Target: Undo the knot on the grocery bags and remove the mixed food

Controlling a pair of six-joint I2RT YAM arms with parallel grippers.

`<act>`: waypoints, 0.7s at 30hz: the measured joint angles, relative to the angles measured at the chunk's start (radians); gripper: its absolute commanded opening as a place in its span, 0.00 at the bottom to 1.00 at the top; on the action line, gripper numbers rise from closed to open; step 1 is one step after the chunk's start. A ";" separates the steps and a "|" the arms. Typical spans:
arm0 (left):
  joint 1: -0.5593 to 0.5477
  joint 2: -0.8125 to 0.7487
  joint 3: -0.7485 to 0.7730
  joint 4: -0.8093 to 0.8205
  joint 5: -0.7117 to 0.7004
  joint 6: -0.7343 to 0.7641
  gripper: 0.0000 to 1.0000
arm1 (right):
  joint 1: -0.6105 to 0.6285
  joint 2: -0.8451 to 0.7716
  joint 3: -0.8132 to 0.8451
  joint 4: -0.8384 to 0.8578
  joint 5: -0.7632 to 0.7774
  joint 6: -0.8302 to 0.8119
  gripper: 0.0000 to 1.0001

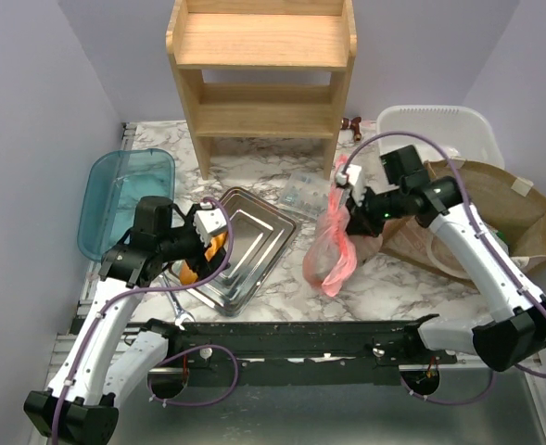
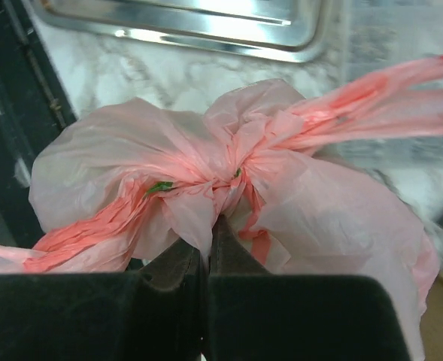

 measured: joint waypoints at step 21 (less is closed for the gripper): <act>-0.423 0.150 0.042 0.093 -0.034 0.051 0.74 | 0.257 -0.171 -0.290 0.171 0.095 0.093 0.63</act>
